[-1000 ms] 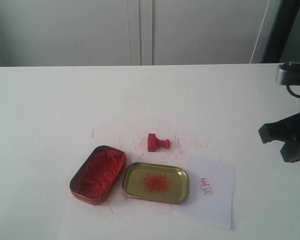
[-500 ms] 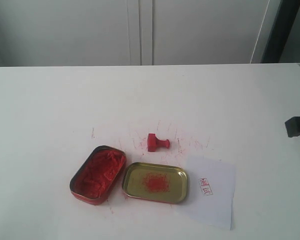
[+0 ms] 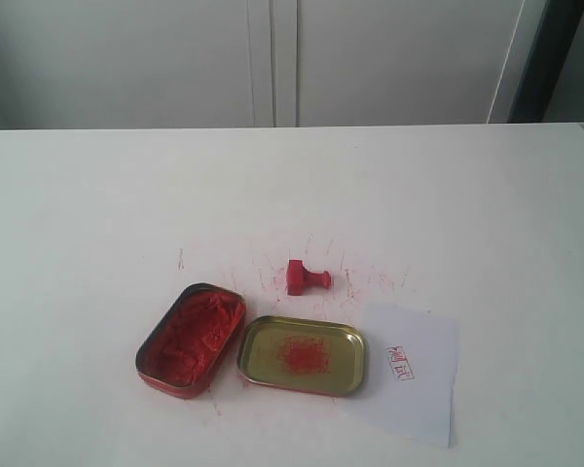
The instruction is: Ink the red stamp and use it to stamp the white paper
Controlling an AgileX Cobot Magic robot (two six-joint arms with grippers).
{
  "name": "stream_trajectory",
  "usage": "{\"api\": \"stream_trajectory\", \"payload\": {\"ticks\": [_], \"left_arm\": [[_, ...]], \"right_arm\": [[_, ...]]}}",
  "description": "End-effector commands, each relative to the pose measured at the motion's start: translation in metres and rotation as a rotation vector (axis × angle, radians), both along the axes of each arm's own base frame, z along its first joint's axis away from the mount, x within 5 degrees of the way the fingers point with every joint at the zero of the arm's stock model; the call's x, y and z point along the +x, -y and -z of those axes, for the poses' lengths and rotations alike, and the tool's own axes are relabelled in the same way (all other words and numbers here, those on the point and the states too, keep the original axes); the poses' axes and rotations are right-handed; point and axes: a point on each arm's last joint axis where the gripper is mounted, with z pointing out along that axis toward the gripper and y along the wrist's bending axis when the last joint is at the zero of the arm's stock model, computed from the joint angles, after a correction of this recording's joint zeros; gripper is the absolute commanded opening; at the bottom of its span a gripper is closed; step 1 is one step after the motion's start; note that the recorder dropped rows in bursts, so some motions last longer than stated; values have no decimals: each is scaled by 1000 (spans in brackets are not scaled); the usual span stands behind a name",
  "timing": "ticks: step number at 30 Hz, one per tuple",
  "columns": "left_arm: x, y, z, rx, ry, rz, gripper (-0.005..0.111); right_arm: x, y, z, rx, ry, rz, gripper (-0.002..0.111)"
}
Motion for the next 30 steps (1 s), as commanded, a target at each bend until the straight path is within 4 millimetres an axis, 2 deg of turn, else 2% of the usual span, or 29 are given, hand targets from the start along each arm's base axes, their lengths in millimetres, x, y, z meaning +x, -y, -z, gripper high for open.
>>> {"api": "stream_trajectory", "payload": {"ticks": [1, 5, 7, 11, 30], "left_arm": [[0, 0, 1, -9, -1, 0, 0], [0, 0, 1, -9, -1, 0, 0], [0, 0, 1, -9, -1, 0, 0], [0, 0, 1, -9, -1, 0, 0], [0, 0, 1, -9, -1, 0, 0]], "right_arm": [[-17, 3, 8, -28, 131, 10, 0], [-26, 4, 21, -40, 222, 17, 0], [-24, 4, 28, -41, 277, 21, 0], [-23, 4, 33, -41, 270, 21, 0], [-23, 4, 33, -41, 263, 20, 0]]}}
